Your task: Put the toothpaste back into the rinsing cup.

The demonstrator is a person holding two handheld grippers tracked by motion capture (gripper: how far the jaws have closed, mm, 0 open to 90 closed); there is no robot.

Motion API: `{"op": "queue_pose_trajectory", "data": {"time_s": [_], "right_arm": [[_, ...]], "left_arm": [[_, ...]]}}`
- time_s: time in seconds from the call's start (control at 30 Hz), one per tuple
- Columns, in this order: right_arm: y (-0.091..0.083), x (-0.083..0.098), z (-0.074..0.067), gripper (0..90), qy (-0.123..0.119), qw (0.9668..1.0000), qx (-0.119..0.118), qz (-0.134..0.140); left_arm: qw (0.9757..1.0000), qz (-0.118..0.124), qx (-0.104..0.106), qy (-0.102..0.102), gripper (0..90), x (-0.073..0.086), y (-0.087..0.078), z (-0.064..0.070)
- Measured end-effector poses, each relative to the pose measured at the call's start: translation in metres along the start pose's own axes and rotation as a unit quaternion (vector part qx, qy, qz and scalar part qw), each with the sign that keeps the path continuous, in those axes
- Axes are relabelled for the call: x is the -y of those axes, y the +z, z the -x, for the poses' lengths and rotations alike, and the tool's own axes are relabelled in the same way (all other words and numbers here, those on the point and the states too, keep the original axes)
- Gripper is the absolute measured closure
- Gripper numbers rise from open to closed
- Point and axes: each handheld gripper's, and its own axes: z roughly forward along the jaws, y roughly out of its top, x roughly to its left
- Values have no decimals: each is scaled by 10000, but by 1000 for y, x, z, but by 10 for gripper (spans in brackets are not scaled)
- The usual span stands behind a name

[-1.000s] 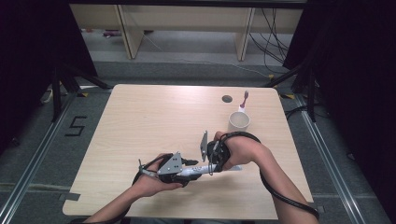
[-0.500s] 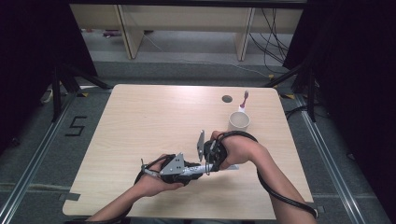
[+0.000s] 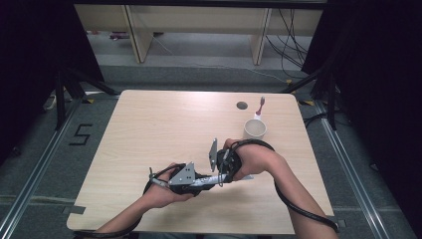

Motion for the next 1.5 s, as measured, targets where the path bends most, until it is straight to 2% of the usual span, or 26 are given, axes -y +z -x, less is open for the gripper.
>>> {"op": "queue_pose_trajectory", "data": {"time_s": [0.17, 0.2, 0.27, 0.37, 0.4, 0.47, 0.5, 0.6, 0.73, 0.77, 0.8, 0.83, 0.9, 0.93, 0.97, 1.03, 1.1, 1.23, 1.27, 1.3, 1.33, 1.37, 1.4, 1.43, 1.47, 1.5], "right_arm": [[-1, -2, 2, 721, -65, 10000, 35, -6], [-2, -1, 0, 719, 115, 9999, -17, -43], [-2, -1, 1, 716, 61, 10000, 10, -31], [-5, 0, 0, 697, 220, 9998, 34, 2], [-6, 0, 2, 691, 147, 9999, 17, 51], [-7, 1, 3, 660, 139, 9998, 68, 114], [-8, 1, 2, 637, 315, 9994, 62, 113], [-9, 3, 3, 535, 449, 9984, 148, 323], [-10, 8, 5, 476, 386, 9970, 273, 606], [-12, 10, 4, 465, 535, 9956, 306, 707], [-12, 10, 4, 465, 535, 9956, 306, 707], [-15, 16, 3, 437, 655, 9913, 466, 1039], [-18, 21, 1, 428, 910, 9843, 666, 1356], [-19, 25, 1, 426, 956, 9776, 727, 1731], [-19, 29, 0, 422, 1114, 9681, 874, 2069], [-19, 36, -2, 431, 1325, 9535, 1140, 2453], [-18, 42, -9, 433, 1705, 9349, 1236, 2857], [-12, 48, -16, 404, 1967, 9050, 1421, 3494], [-11, 50, -18, 405, 2078, 8927, 1503, 3705], [-11, 52, -18, 403, 2132, 8854, 1563, 3823], [-9, 54, -20, 398, 2280, 8710, 1597, 4049], [-9, 54, -20, 398, 2280, 8710, 1597, 4049], [-8, 55, -22, 400, 2369, 8626, 1595, 4175], [-6, 56, -24, 408, 2494, 8497, 1636, 4348], [-3, 59, -29, 411, 2643, 8340, 1766, 4509], [-2, 59, -31, 416, 2704, 8275, 1803, 4579]], "left_arm": [[10000, -3, -3, -32, 718, -1, -1, -1], [10000, 3, -3, -29, 719, -1, -1, -1], [10000, 32, -11, -43, 720, -1, -1, -1], [9999, 61, -77, -24, 721, -1, -2, -1], [9999, 61, -77, -24, 721, -1, -2, -1], [9999, 21, -108, -4, 722, -1, -2, -2], [9999, 9, -107, -14, 722, -1, -2, -2], [9998, 74, -152, -126, 723, 0, -1, -1], [9996, 147, -177, -164, 723, 1, -1, -1], [9995, 140, -210, -167, 724, 1, -2, -1], [9995, 140, -210, -167, 723, 1, -2, -1], [9994, 157, -271, -169, 724, 1, -4, -3], [9988, 272, -334, -245, 723, 2, -4, -3], [9986, 263, -368, -281, 723, 2, -7, -5], [9982, 297, -431, -275, 724, 2, -7, -5], [9974, 339, -545, -335, 724, 3, -9, -8], [9966, 370, -652, -353, 723, 4, -11, -10], [9943, 492, -821, -465, 723, 5, -13, -13], [9941, 487, -854, -460, 723, 5, -14, -13], [9933, 546, -897, -482, 723, 5, -15, -14], [9927, 559, -948, -496, 723, 5, -15, -14], [9927, 559, -948, -496, 723, 5, -15, -14], [9922, 541, -986, -533, 723, 6, -17, -15], [9914, 562, -1058, -531, 723, 6, -18, -17], [9904, 585, -1115, -565, 723, 6, -19, -19], [9894, 622, -1167, -596, 723, 7, -20, -20]]}}
